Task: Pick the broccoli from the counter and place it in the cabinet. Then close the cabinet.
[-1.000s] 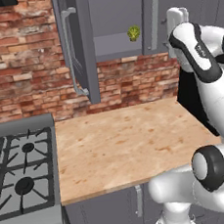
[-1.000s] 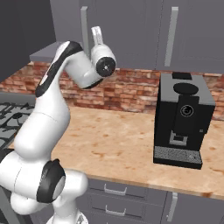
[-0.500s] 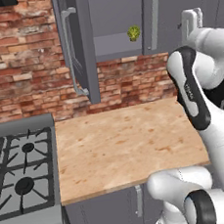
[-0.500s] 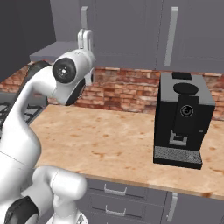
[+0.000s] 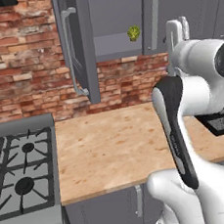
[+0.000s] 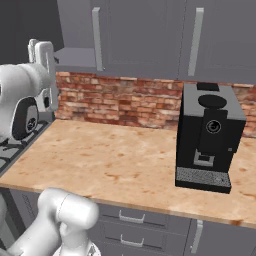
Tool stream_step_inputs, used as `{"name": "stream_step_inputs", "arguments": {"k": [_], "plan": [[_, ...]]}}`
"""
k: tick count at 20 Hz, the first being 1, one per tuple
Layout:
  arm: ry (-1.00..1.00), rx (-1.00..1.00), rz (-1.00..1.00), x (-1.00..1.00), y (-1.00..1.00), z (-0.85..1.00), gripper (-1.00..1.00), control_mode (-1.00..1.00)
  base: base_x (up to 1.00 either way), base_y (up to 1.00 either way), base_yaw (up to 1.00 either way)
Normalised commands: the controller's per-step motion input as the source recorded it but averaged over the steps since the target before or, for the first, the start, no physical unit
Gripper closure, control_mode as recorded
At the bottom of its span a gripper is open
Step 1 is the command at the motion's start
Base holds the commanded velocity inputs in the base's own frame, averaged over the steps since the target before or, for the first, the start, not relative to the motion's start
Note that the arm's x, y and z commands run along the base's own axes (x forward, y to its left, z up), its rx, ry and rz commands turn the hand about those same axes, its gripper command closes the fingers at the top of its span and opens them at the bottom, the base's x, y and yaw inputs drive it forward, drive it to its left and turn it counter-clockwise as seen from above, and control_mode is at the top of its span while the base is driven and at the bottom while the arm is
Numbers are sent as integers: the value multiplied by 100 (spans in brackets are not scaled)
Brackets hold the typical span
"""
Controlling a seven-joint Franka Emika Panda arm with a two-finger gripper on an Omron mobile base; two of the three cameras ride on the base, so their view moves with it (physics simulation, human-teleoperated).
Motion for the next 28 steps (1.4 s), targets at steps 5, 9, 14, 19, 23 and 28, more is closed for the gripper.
{"name": "stream_step_inputs", "arguments": {"k": [5,9,14,19,23,28], "plan": [[-6,-9,0,-80,96,15,-100,-100,0,0,0],[-12,-9,0,-43,85,8,-100,-100,0,0,0],[-2,-5,-5,-43,79,4,-100,-100,0,0,0],[-5,-5,-10,-46,84,0,-100,-100,0,0,0],[-2,-8,-14,-7,99,-8,-100,-100,0,0,0],[0,-12,-21,54,100,-30,-100,-100,0,0,0]]}}
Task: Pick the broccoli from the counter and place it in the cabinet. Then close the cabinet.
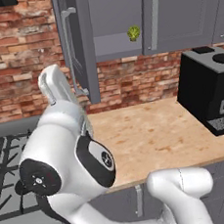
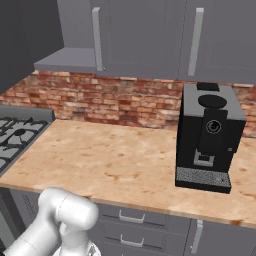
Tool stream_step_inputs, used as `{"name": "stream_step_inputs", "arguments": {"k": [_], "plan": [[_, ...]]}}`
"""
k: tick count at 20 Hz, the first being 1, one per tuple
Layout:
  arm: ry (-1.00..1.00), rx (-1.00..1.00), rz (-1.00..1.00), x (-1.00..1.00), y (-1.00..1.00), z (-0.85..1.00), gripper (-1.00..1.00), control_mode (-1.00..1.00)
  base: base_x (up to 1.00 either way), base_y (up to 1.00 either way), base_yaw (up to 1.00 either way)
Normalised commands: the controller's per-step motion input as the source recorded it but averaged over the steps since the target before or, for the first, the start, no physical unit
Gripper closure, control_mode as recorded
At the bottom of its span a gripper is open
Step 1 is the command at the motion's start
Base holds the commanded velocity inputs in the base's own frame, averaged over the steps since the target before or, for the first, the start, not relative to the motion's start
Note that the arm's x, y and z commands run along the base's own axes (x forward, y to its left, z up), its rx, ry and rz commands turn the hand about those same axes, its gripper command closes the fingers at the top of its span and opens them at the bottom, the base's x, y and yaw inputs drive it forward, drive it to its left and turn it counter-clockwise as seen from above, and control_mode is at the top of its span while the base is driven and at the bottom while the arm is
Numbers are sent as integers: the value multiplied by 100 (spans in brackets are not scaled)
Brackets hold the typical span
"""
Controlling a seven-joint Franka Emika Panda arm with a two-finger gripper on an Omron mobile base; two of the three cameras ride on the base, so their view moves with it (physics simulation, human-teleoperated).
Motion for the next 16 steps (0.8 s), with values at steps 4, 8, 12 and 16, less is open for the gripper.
{"name": "stream_step_inputs", "arguments": {"k": [4,8,12,16], "plan": [[-3,-10,-25,87,100,-16,-100,-100,0,0,0],[-11,-7,-25,97,57,0,-100,-100,0,0,0],[-2,0,-26,94,0,0,-100,-100,0,0,0],[0,0,-21,44,-47,0,-100,-100,0,0,0]]}}
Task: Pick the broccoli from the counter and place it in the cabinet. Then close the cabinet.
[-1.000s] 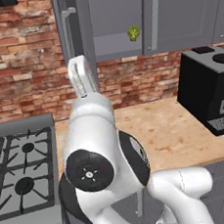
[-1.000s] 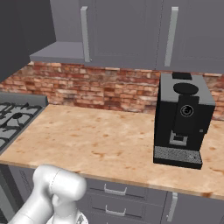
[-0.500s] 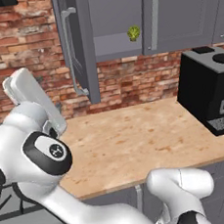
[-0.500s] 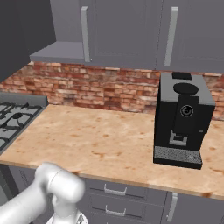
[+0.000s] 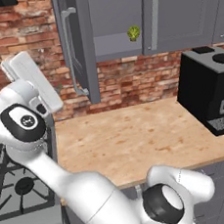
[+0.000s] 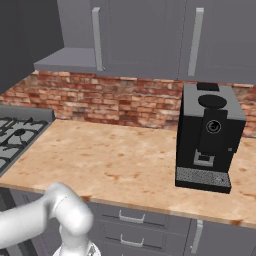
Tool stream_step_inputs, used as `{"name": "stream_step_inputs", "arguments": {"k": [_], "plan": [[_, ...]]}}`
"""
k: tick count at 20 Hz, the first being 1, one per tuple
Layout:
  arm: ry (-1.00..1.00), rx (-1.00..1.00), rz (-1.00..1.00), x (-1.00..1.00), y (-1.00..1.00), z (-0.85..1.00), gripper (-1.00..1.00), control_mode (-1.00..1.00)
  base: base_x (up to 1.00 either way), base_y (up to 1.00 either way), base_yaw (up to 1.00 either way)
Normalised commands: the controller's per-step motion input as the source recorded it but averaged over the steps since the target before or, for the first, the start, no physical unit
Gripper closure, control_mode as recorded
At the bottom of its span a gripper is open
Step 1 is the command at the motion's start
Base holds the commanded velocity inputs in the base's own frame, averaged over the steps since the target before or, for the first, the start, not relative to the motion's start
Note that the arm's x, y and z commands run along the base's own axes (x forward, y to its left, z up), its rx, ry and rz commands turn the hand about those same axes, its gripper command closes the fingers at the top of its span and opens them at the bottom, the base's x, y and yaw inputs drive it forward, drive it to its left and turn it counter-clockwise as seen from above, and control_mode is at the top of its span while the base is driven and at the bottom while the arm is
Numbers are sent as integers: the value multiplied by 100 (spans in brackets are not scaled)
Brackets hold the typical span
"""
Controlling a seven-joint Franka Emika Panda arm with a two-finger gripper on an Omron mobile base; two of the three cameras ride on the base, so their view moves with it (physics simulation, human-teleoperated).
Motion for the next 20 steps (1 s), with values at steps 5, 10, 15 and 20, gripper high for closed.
{"name": "stream_step_inputs", "arguments": {"k": [5,10,15,20], "plan": [[1,0,-10,0,-95,0,-100,-100,0,0,0],[3,0,-1,0,-100,0,-100,-100,0,0,0],[0,0,0,1,-100,0,-100,-100,0,0,0],[-11,0,13,58,-100,22,-100,-100,0,0,0]]}}
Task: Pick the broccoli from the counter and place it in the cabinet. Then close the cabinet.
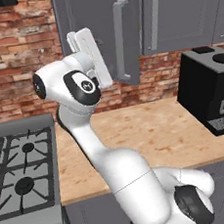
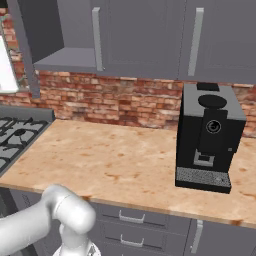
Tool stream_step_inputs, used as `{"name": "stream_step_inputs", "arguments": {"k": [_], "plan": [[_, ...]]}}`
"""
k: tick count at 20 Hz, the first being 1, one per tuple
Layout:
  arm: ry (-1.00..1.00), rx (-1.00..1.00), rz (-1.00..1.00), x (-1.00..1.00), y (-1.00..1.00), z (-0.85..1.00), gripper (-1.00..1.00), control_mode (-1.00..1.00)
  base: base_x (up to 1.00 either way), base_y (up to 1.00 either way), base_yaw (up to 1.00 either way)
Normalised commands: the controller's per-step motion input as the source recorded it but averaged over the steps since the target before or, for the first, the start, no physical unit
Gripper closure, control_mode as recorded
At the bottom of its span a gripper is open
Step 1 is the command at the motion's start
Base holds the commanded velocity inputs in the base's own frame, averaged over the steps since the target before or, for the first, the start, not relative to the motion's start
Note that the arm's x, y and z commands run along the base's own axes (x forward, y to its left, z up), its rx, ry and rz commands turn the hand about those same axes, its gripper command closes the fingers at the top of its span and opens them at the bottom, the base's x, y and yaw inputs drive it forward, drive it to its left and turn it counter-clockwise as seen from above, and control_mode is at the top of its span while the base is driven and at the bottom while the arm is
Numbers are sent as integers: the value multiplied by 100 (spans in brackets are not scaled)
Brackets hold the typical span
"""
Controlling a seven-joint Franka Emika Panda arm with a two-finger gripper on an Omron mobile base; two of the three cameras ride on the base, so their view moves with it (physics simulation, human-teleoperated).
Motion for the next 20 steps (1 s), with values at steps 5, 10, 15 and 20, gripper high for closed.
{"name": "stream_step_inputs", "arguments": {"k": [5,10,15,20], "plan": [[-4,0,19,96,-100,23,-100,-100,0,0,0],[1,2,22,100,-100,3,-100,-100,0,0,0],[8,5,29,100,-99,0,-100,-100,0,0,0],[13,6,35,100,-92,0,-100,-100,0,0,0]]}}
